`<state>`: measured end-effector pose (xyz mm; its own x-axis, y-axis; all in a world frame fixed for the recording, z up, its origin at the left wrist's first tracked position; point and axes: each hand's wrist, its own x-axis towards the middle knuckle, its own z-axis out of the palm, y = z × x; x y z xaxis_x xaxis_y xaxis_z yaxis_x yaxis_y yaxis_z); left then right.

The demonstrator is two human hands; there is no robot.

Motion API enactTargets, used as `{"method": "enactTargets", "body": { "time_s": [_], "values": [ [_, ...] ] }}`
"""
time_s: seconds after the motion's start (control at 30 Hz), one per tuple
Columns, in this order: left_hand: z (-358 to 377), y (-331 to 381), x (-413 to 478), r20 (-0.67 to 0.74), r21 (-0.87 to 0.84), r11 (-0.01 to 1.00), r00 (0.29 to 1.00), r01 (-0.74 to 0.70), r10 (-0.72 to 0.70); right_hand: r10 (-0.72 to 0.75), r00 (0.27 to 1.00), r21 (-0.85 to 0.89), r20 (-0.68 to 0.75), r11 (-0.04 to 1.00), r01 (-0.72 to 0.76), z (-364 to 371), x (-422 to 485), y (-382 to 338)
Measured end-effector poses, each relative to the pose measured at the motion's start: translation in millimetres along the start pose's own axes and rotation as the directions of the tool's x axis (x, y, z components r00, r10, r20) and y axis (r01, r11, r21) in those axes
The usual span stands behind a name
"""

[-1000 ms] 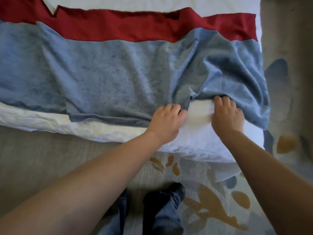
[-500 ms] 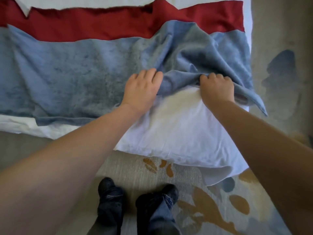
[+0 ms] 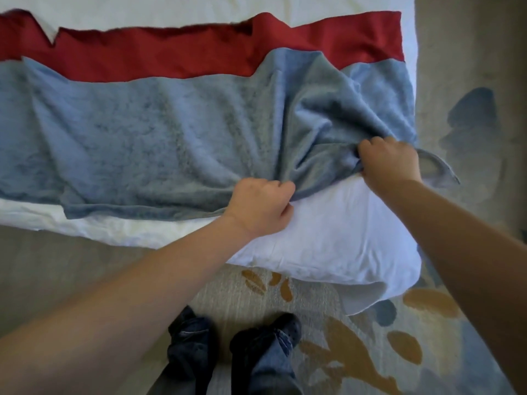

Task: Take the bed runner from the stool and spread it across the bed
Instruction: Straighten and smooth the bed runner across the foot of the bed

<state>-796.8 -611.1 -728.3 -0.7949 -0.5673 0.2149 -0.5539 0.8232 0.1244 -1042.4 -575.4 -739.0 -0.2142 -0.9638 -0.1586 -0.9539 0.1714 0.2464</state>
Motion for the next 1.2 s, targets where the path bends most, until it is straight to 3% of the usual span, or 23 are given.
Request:
{"method": "enactTargets", "body": {
  "time_s": [0.1,0.3,0.53,0.67,0.73,0.9,1.03,1.2],
  "values": [
    [0,5,1,0.037,0.007,1.000,0.999,0.022,-0.022,-0.051,0.998,0.013,0.024,0.999,0.051,-3,-7,6],
    [10,39,12,0.153,0.039,0.994,0.983,-0.106,0.099,-0.208,0.972,0.108,0.105,0.975,0.196,6,-64,44],
    [13,83,27,0.219,0.016,0.994,0.970,-0.108,0.102,-0.068,0.988,0.148,-0.136,0.985,0.088,27,-113,44],
    [9,92,29,0.291,-0.002,0.998,0.955,-0.065,0.063,-0.044,0.989,0.147,-0.142,0.987,0.065,31,-120,35],
    [7,97,25,0.329,-0.015,0.997,0.941,-0.082,0.082,-0.023,0.996,0.166,-0.091,0.985,0.038,35,-127,36],
    [13,119,13,0.358,-0.010,0.990,0.924,-0.142,0.137,-0.028,0.976,0.137,0.216,0.991,-0.001,38,-159,44],
    [7,127,11,0.453,-0.044,0.984,0.875,-0.172,0.173,-0.033,0.953,0.165,0.301,0.986,-0.018,29,-172,43],
    [-12,101,36,0.333,-0.039,0.987,0.929,-0.157,0.161,-0.020,0.953,0.287,0.304,0.955,-0.072,-3,-163,58]
  ]
}}
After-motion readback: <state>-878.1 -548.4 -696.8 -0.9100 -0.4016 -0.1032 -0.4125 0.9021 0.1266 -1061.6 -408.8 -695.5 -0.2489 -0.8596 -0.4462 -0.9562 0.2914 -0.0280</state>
